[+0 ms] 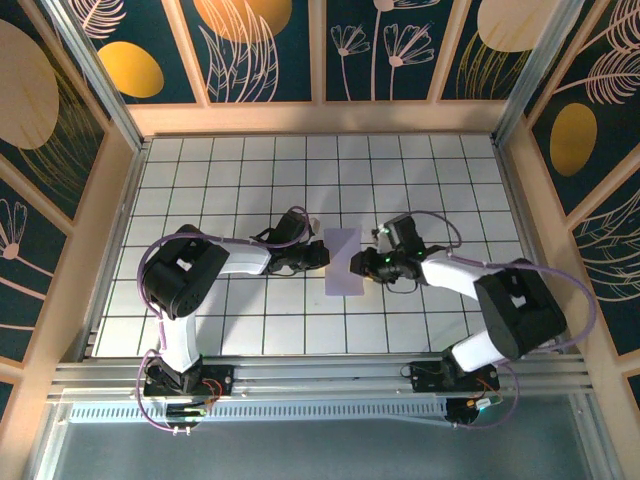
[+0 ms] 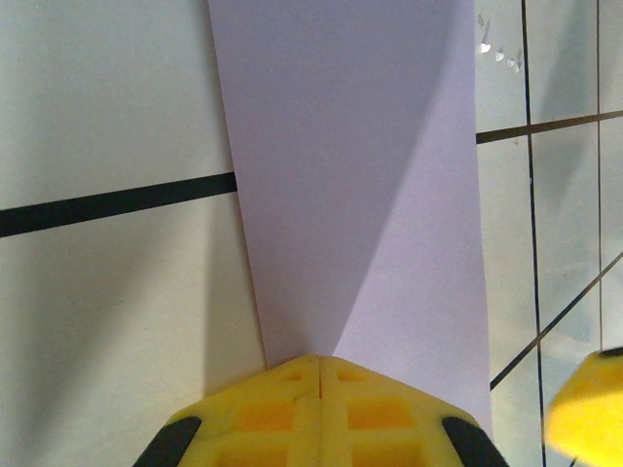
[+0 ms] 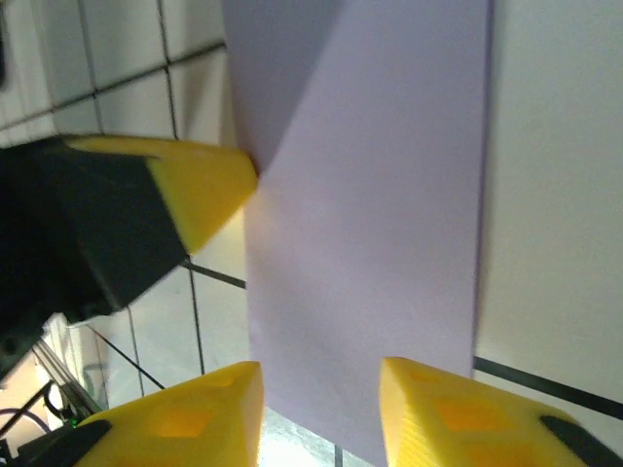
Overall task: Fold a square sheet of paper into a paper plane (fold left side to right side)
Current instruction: Fold the triangle a second time at the center of the table.
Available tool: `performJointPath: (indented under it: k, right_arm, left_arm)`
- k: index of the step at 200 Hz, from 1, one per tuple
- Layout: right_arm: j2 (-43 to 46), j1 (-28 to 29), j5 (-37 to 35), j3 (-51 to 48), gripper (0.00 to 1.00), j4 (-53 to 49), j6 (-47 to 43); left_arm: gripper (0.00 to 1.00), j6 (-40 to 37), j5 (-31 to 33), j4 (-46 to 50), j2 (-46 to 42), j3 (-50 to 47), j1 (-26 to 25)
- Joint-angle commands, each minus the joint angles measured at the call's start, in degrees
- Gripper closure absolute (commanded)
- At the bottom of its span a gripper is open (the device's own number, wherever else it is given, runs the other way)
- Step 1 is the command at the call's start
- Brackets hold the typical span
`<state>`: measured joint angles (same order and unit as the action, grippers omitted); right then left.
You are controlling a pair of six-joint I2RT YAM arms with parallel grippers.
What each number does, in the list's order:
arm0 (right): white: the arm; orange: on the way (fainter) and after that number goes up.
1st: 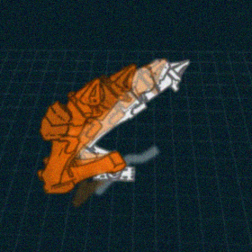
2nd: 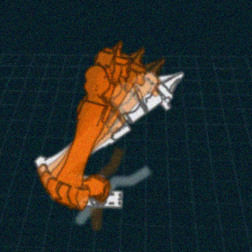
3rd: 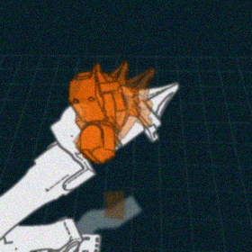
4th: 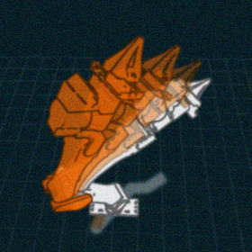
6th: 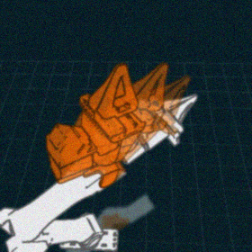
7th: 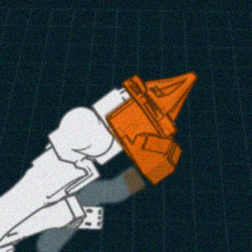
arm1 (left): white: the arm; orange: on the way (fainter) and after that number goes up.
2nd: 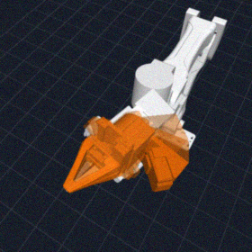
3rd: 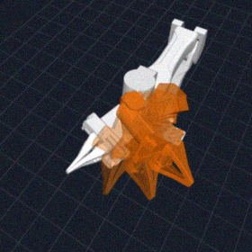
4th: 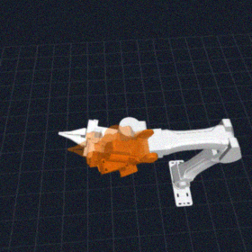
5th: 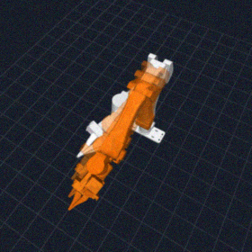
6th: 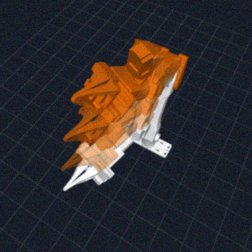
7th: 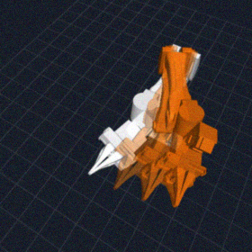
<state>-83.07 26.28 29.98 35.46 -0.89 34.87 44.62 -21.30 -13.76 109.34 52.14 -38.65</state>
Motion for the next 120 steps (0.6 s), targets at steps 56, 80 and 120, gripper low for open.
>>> performJointPath:
  k: [56, 80, 120]
  right_arm:
    - [2.65, -3.08, 2.03, -3.89, 0.60, -11.39, -2.84]
    - [2.54, -2.34, 3.10, -4.38, 0.63, -12.12, -2.32]
    - [1.36, -0.67, 5.44, -5.66, 0.67, -9.65, -0.39]
  left_arm:
    - [1.00, -0.07, 3.37, 6.97, 1.66, 0.24, -0.79]
    - [1.00, 0.26, 3.63, 7.26, 1.73, 0.06, -0.85]
    - [1.00, 0.33, 4.01, 7.43, 1.67, -0.10, -0.91]
